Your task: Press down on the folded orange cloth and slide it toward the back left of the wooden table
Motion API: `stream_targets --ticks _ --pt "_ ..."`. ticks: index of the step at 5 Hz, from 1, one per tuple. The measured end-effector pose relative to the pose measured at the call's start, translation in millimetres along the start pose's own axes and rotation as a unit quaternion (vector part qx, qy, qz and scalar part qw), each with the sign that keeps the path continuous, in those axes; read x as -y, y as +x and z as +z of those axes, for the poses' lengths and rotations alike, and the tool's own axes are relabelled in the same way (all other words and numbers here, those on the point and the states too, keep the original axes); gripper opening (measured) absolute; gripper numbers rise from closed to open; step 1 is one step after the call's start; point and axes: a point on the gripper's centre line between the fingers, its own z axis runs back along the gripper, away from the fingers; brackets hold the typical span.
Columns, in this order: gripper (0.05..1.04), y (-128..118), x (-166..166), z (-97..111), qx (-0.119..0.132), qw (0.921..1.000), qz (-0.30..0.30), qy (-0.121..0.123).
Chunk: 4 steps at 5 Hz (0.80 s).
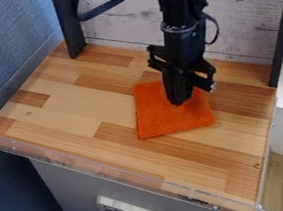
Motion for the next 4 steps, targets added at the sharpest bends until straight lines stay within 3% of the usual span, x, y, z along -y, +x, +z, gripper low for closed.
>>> stream_targets --ticks 4 --pt "0.059 -13 -1 -27 0.002 0.9998 0.017 0.015"
